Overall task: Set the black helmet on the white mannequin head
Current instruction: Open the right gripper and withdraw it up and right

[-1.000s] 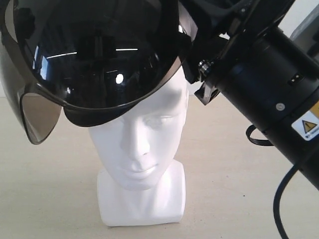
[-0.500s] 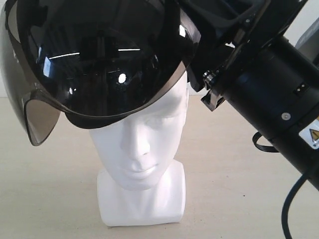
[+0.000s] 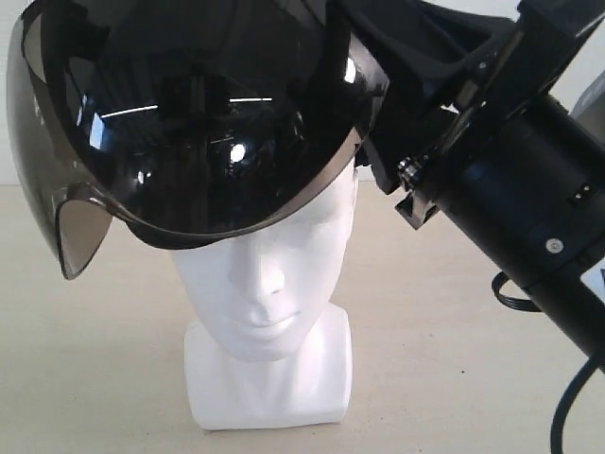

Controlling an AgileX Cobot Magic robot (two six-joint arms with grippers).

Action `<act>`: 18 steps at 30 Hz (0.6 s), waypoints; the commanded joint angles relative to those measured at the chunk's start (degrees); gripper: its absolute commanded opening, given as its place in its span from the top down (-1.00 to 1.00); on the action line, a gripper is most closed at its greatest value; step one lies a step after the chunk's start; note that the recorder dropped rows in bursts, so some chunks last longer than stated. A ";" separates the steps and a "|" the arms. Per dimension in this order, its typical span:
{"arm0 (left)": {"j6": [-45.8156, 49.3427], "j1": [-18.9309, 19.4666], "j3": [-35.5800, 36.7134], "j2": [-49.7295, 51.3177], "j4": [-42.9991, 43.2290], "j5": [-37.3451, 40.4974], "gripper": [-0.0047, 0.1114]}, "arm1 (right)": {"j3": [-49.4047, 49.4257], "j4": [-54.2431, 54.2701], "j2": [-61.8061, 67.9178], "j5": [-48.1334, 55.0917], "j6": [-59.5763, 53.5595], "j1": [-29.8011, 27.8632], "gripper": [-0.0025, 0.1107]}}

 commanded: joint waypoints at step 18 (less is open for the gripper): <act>-7.41 -0.14 0.24 9.21 9.87 -12.02 0.84 | 0.95 4.82 -1.41 -0.50 -6.14 -0.94 0.96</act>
